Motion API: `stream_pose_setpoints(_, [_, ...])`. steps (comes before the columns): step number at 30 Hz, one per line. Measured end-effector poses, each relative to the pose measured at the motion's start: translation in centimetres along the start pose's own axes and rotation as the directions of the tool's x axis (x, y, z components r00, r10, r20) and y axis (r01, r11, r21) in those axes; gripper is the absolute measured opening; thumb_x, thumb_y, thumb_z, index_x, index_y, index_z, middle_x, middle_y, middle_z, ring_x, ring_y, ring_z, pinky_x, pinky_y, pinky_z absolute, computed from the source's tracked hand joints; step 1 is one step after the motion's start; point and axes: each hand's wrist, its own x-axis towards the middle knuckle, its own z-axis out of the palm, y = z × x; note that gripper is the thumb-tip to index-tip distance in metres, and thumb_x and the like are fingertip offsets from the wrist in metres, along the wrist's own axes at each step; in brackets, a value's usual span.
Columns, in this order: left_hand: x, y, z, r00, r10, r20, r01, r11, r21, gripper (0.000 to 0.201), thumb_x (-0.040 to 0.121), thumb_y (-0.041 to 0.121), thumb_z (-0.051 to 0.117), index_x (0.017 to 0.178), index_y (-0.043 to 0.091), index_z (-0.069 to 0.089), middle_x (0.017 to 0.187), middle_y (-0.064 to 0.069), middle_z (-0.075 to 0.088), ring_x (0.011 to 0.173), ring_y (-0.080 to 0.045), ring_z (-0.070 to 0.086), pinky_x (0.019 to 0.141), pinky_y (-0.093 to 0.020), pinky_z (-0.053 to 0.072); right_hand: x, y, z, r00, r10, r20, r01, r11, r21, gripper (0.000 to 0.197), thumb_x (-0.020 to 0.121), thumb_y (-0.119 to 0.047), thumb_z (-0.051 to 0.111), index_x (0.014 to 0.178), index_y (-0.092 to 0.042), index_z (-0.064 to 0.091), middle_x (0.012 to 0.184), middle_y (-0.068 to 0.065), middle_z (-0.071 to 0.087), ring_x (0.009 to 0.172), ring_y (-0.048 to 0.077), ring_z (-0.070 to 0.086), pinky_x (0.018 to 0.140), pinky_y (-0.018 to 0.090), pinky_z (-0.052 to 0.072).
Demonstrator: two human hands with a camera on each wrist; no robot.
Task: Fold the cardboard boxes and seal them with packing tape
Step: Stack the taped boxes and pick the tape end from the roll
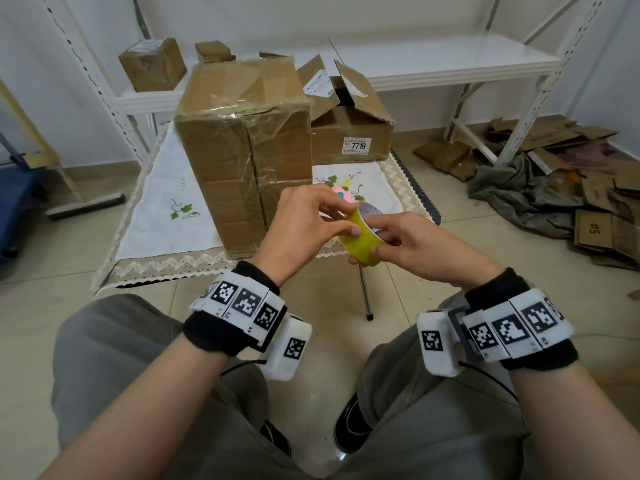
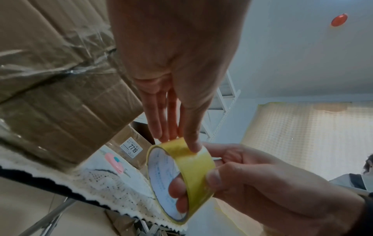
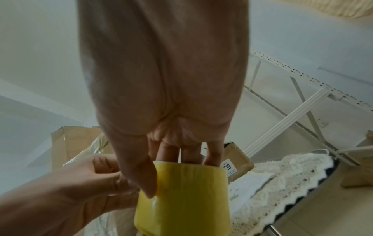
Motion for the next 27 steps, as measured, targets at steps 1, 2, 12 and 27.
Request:
stream_pose_setpoints(1, [0.0,0.0,0.1,1.000,-0.002,-0.028,0.002,1.000,-0.008,0.025,0.069,0.016,0.090,0.092,0.013,0.082,0.087,0.003,0.074,0.077,-0.005,0.070,0.076,-0.027,0.060,0.0,-0.1,0.0,1.000,0.000,-0.003,0.000,1.000,0.010,0.041,0.097,-0.002,0.056,0.133,-0.022,0.061,0.100,-0.010,0.078,0.098,0.001,0.070,0.082,0.012,0.049])
stream_pose_setpoints(2, [-0.1,0.0,0.2,0.999,0.004,-0.053,-0.004,1.000,-0.008,0.020,0.070,0.016,0.089,0.088,0.012,0.082,0.084,0.004,0.075,0.077,-0.005,0.070,0.075,-0.027,0.059,0.0,-0.1,-0.1,1.000,0.002,-0.003,-0.001,1.000,0.017,0.042,0.098,-0.002,0.056,0.134,-0.022,0.060,0.100,-0.010,0.078,0.099,0.002,0.071,0.087,0.015,0.050])
stream_pose_setpoints(12, [-0.2,0.1,0.8,0.991,0.112,-0.076,-0.105,0.990,0.094,0.002,0.086,0.015,0.077,0.084,0.014,0.077,0.082,0.008,0.071,0.078,-0.004,0.066,0.071,-0.019,0.056,0.2,0.2,-0.2,0.999,0.017,-0.033,-0.016,1.000,0.012,0.044,0.096,-0.001,0.053,0.132,-0.026,0.060,0.096,-0.010,0.078,0.092,-0.001,0.071,0.075,0.008,0.045])
stream_pose_setpoints(27, [0.0,0.0,0.7,0.978,-0.206,0.004,0.204,0.962,-0.180,0.006,0.096,0.004,0.058,0.090,0.003,0.059,0.087,-0.009,0.071,0.077,-0.017,0.072,0.069,-0.032,0.063,-0.6,2.6,-0.6,0.972,0.042,-0.231,0.025,0.960,0.280,0.038,0.092,-0.044,0.062,0.082,-0.009,0.075,0.073,0.012,0.072,0.073,0.016,0.061,0.075,0.027,0.044])
